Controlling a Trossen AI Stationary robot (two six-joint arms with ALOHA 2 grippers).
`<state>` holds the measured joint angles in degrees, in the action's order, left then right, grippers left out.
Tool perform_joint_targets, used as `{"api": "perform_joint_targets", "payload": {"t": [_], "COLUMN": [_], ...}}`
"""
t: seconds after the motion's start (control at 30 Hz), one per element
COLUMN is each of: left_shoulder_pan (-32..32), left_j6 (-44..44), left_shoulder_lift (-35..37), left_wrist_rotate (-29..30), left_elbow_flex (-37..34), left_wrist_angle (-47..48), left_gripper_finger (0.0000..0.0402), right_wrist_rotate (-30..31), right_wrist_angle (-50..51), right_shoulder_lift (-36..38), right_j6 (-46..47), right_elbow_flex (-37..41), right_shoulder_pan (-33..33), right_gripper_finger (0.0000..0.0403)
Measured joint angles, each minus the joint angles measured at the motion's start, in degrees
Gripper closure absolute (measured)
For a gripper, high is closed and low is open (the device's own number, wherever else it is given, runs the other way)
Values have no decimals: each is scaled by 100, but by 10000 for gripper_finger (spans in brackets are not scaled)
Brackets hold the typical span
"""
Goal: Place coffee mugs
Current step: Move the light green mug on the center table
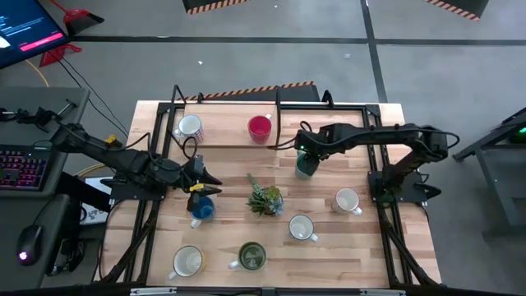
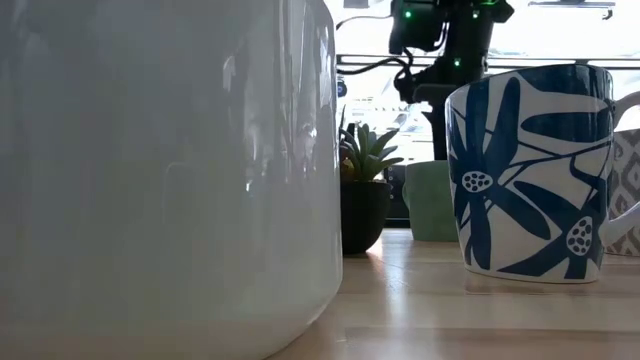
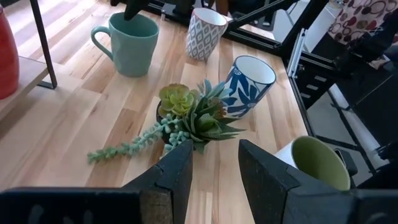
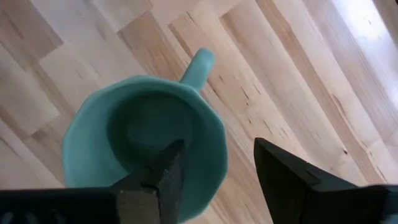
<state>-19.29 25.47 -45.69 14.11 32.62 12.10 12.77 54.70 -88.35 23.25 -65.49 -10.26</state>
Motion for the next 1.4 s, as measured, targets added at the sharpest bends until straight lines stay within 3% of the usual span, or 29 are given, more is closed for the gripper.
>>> {"api": "perform_joint_targets", "payload": {"t": [0.47, 0.83, 1.0, 1.2, 1.4], "left_shoulder_pan": [0, 2, 2, 2, 2], "left_j6": [202, 295, 286, 284, 206], "left_shoulder_lift": [0, 1, 0, 2, -1], "left_wrist_rotate": [-2, -2, -2, -2, -2], "left_elbow_flex": [0, 3, 4, 4, 4], "left_wrist_angle": [2, 1, 3, 4, 9], "left_gripper_finger": [282, 282, 282, 282, 282], "right_wrist_rotate": [38, -297, -393, -572, -620], "right_wrist_angle": [-143, -387, -394, -387, -324], "right_shoulder_lift": [-506, -1014, -1035, -981, -508], "right_j6": [56, -77, 9, -60, -102], "right_elbow_flex": [0, 0, 0, 0, 7], "right_shoulder_pan": [-208, -214, -214, -189, -44], "right_gripper_finger": [221, 227, 272, 389, 398]}}
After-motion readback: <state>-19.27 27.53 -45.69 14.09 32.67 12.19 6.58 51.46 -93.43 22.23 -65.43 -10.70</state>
